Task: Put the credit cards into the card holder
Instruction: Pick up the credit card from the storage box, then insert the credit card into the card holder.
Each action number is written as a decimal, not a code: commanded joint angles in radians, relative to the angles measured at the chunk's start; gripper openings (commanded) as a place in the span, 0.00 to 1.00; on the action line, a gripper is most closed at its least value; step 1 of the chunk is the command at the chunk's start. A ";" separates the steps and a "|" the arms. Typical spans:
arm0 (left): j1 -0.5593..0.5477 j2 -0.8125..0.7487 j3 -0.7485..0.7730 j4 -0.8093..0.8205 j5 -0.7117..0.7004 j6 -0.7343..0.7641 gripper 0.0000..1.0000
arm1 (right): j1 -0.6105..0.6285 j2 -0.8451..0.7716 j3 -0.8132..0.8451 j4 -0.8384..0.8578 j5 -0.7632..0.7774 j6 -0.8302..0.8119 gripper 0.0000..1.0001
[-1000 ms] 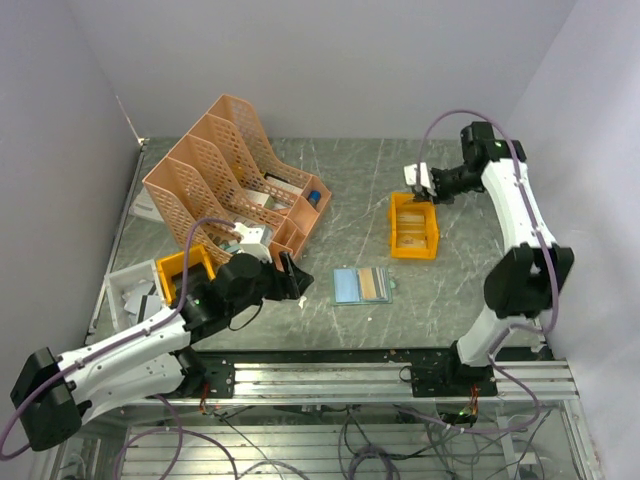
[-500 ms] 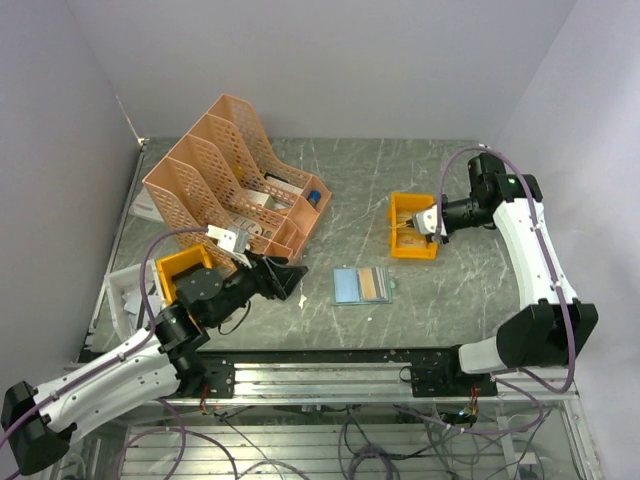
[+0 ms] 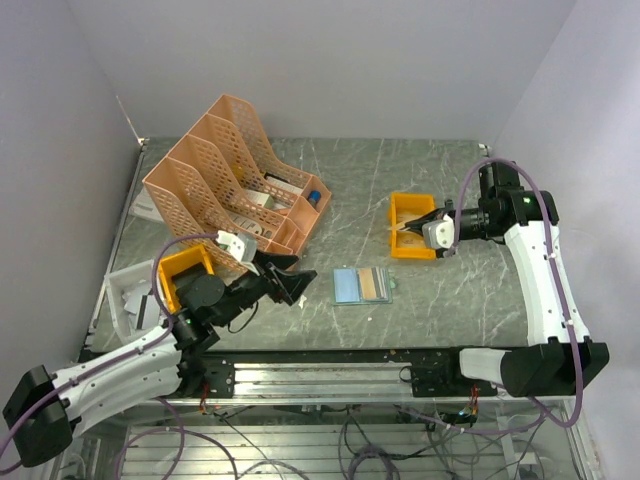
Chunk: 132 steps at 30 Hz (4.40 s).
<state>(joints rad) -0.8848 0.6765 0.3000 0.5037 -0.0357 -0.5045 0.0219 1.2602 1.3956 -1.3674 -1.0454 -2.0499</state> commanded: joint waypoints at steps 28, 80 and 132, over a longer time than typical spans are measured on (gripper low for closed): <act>0.050 0.527 0.034 0.529 0.175 -0.566 0.80 | 0.015 0.024 -0.559 1.514 -0.323 2.685 0.00; 0.059 0.737 0.271 0.495 0.499 -0.471 0.32 | 0.187 0.064 -0.514 1.274 -0.436 2.346 0.00; 0.192 1.002 0.453 -0.035 0.704 -0.200 0.07 | 0.233 0.092 -0.617 0.873 0.351 1.242 0.00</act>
<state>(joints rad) -0.7010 1.6405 0.6895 0.5293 0.6437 -0.7361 0.2401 1.3003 0.7559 -0.5377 -0.7460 -0.8261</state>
